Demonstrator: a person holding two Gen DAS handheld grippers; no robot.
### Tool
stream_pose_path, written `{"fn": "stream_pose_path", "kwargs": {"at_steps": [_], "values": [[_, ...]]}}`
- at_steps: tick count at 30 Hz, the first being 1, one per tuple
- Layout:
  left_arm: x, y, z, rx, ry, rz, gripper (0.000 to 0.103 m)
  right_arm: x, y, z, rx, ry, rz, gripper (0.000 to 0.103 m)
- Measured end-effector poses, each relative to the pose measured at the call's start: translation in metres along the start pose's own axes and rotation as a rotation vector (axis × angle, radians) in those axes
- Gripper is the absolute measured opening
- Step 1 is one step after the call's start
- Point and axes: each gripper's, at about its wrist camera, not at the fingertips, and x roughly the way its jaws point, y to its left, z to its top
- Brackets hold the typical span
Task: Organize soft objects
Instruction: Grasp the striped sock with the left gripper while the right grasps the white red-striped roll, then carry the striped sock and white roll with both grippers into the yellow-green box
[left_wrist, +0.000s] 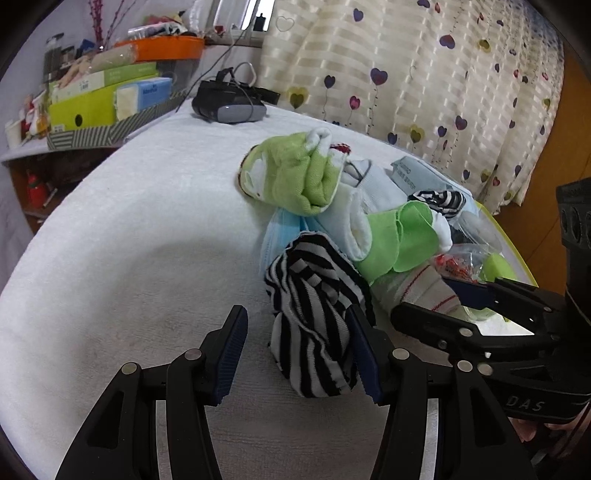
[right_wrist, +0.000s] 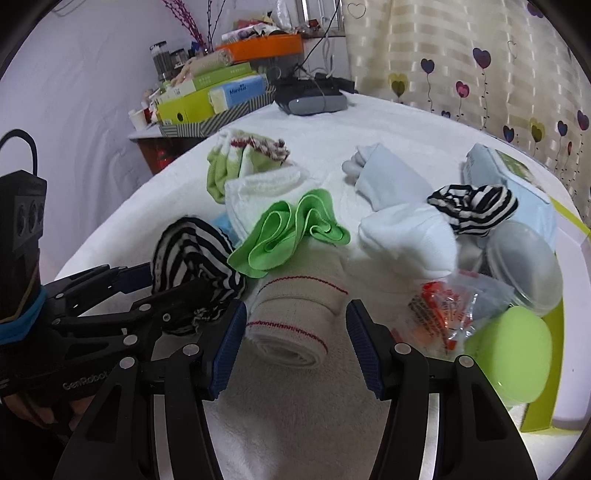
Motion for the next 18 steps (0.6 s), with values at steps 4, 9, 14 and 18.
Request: {"fn": "stream_pose_path", "kwargs": {"at_steps": [4, 9, 14, 18], "values": [[0.003, -0.002, -0.001, -0.007, 0.018, -0.016, 0.052, -0.001, -0.002, -0.002, -0.001, -0.007, 0.006, 0.046], [0.001, -0.012, -0.005, 0.019, 0.022, -0.005, 0.025, -0.009, -0.004, -0.009, 0.004, -0.014, 0.009, 0.045], [-0.011, -0.016, -0.008, 0.024, -0.001, 0.014, 0.014, -0.022, -0.006, -0.019, 0.009, -0.031, 0.012, 0.045], [-0.026, -0.025, -0.011, 0.041, -0.028, 0.021, 0.011, -0.037, -0.008, -0.028, 0.019, -0.056, 0.015, 0.045]]}}
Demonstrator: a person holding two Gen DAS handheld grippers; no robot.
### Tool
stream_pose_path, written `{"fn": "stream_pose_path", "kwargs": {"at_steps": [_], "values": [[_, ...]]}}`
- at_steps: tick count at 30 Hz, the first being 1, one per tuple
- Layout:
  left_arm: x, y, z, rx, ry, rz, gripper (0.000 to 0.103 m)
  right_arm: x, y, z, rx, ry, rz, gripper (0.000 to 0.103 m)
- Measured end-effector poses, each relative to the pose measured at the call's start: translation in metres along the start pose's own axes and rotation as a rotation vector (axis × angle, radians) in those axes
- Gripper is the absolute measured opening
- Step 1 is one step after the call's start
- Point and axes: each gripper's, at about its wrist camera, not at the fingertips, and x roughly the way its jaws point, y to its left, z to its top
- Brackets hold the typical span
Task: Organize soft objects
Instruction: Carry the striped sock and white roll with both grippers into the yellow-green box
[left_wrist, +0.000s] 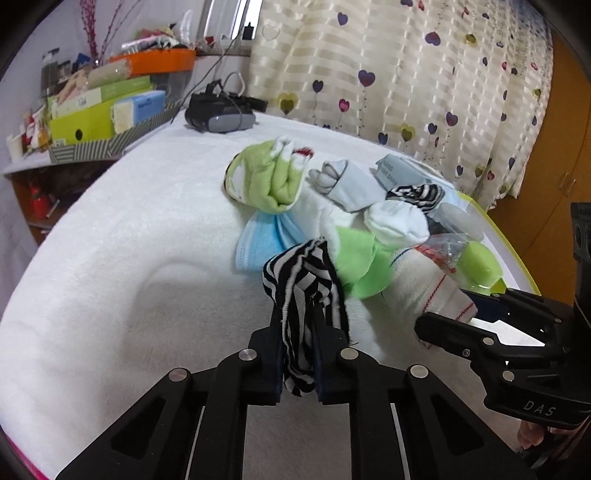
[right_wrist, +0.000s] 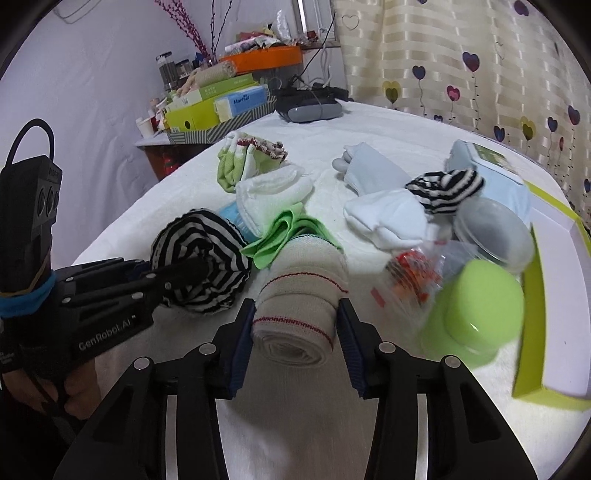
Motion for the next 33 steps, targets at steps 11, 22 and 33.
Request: {"fn": "stream_pose_path", "kwargs": {"at_steps": [11, 22, 33], "values": [[-0.04, -0.024, 0.0, 0.035, -0.079, -0.002, 0.009, -0.046, 0.001, -0.015, 0.014, -0.094, 0.003, 0.044], [-0.052, -0.064, 0.015, 0.088, -0.123, -0.046, 0.009, -0.089, -0.03, -0.022, 0.08, -0.189, -0.042, 0.044], [-0.041, -0.115, 0.035, 0.146, -0.123, -0.103, 0.009, -0.115, -0.078, -0.025, 0.157, -0.235, -0.095, 0.044]]}}
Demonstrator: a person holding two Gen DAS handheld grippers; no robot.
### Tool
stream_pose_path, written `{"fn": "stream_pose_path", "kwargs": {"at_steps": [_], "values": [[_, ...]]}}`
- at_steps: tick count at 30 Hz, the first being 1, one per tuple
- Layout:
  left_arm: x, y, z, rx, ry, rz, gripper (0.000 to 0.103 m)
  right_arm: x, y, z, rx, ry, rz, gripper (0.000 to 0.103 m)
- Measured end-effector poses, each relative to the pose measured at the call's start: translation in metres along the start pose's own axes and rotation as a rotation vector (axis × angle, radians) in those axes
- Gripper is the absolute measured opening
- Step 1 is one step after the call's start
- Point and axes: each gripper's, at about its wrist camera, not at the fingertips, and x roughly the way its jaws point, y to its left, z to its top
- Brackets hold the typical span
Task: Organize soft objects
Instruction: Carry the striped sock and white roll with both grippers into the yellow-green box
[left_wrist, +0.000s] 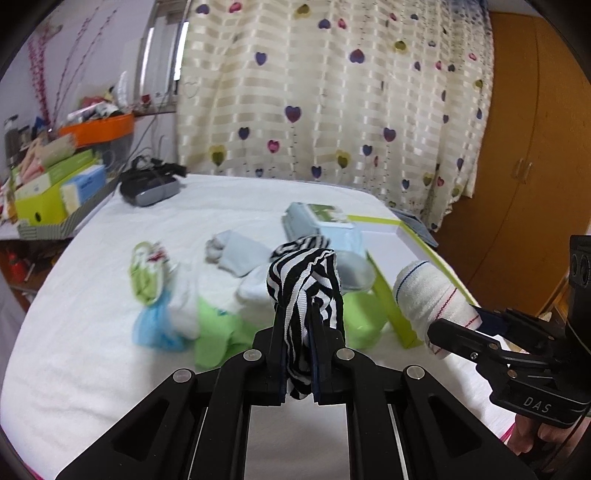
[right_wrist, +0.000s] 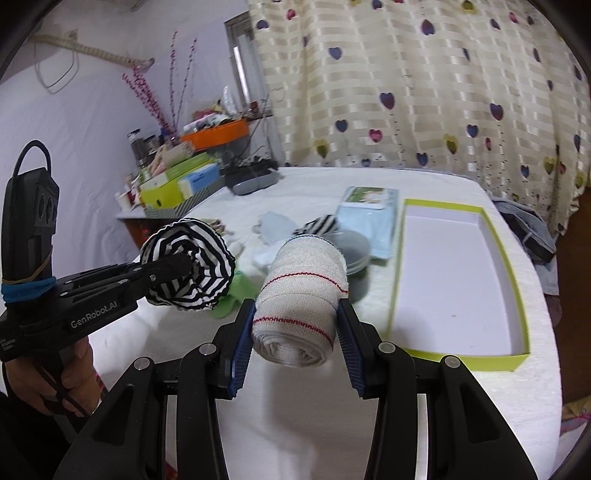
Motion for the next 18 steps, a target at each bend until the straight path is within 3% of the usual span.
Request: {"fn": "stream_pose_path", "kwargs": {"at_steps": [18], "values": [[0.062, -0.098, 0.032, 0.117, 0.056, -0.125, 0.009, -0.008, -0.097, 0.004, 0.119, -0.014, -0.125, 0.045]]}}
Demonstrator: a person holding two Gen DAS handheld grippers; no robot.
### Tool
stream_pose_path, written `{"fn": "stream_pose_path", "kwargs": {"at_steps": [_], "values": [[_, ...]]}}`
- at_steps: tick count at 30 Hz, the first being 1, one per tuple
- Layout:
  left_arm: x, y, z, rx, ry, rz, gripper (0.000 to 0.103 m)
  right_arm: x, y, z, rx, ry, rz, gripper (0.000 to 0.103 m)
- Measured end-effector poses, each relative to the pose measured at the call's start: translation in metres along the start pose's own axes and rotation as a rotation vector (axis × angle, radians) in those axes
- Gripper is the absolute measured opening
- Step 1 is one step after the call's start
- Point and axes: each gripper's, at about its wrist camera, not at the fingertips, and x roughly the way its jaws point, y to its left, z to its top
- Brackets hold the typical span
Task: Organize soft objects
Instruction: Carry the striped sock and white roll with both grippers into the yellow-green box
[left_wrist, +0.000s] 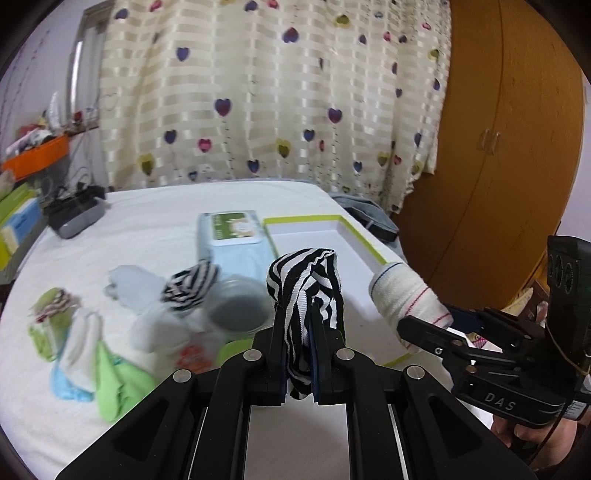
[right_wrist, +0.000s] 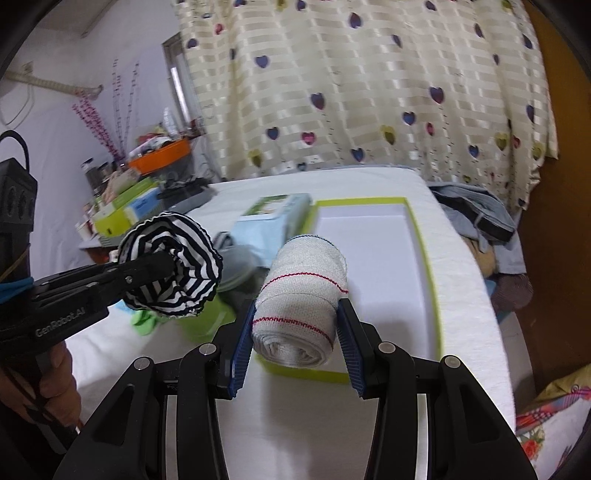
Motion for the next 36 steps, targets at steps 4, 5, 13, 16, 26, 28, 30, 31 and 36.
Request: {"fn": "stream_pose_path", "kwargs": {"at_steps": [4, 5, 13, 16, 26, 28, 30, 31, 36], "values": [[0.023, -0.014, 0.006, 0.012, 0.029, -0.021, 0.009, 0.011, -0.019, 0.002, 0.017, 0.022, -0.024, 0.045], [0.028, -0.017, 0.007, 0.014, 0.035, -0.024, 0.009, 0.014, -0.023, 0.003, 0.02, 0.027, -0.029, 0.045], [0.07, -0.028, 0.013, 0.019, 0.098, -0.041, 0.009, 0.034, -0.048, 0.005, 0.035, 0.066, -0.048, 0.045], [0.081, -0.032, 0.014, 0.025, 0.114, -0.045, 0.009, 0.039, -0.054, 0.007, 0.035, 0.077, -0.051, 0.045], [0.111, -0.038, 0.018, 0.031, 0.141, -0.031, 0.009, 0.056, -0.063, 0.014, 0.019, 0.106, -0.059, 0.047], [0.116, -0.038, 0.017, 0.031, 0.148, -0.03, 0.012, 0.059, -0.064, 0.015, 0.013, 0.114, -0.065, 0.047], [0.119, -0.038, 0.017, 0.031, 0.156, -0.035, 0.017, 0.061, -0.065, 0.015, 0.009, 0.121, -0.071, 0.047], [0.119, -0.038, 0.017, 0.03, 0.155, -0.042, 0.024, 0.06, -0.065, 0.014, 0.007, 0.123, -0.071, 0.047], [0.113, -0.036, 0.019, 0.022, 0.136, -0.054, 0.037, 0.052, -0.063, 0.015, -0.008, 0.104, -0.079, 0.047]]}}
